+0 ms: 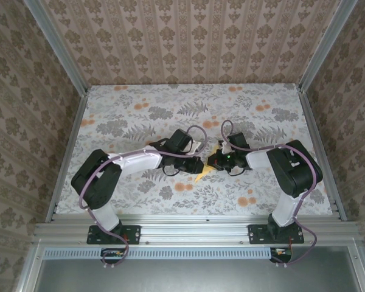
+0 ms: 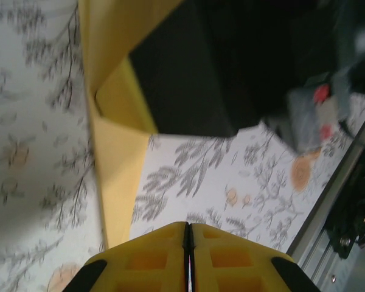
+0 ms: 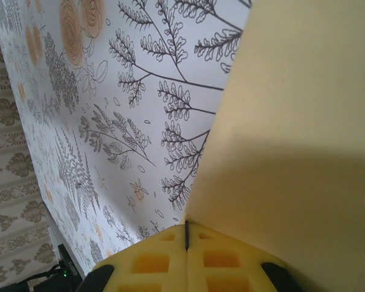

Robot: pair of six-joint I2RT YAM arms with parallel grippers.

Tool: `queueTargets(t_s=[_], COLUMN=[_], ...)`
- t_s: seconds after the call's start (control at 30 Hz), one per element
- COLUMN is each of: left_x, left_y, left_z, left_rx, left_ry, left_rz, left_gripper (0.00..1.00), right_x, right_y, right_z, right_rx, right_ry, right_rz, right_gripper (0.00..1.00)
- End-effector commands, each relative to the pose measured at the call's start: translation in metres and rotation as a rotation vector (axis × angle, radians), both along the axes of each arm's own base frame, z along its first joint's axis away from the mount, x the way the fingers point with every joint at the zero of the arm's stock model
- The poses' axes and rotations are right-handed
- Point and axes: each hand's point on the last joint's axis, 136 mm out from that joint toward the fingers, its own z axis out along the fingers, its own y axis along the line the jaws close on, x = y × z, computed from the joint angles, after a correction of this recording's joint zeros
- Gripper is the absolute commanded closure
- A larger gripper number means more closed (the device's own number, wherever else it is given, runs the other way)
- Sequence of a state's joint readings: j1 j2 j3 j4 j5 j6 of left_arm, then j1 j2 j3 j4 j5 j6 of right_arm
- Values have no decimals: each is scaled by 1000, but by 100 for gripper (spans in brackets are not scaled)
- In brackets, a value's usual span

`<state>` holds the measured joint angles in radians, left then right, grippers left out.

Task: Fold a paper plane with a square sheet of paper (pick it up from the middle)
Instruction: Fold the wing for the fifth time at the center of the table.

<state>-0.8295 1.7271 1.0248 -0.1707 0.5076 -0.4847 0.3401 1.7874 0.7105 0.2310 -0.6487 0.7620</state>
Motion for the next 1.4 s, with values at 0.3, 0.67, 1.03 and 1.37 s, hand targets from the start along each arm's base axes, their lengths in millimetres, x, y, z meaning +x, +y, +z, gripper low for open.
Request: queueTargets(t_s=[0.3,0.67,1.03,1.37], left_x=[15,6,-2,-3], left_y=[-6,26,50,50], left_z=[-53,-98,-117,-117], left_rx=[66,253,352,356], left_ry=[39,28,-12,-16], left_rz=[0,-9,-24,-36], left_gripper=[89,91,93,93], right_x=[-13,2,29,33], right_y=[-5,-8,-5,2], right_z=[-13,10,53,13], right_rx=[-6,30,137,96], right_ry=[62,8,-62,3], right_rz=[-9,-67,-164,-164], right_gripper=[94,93,94,95])
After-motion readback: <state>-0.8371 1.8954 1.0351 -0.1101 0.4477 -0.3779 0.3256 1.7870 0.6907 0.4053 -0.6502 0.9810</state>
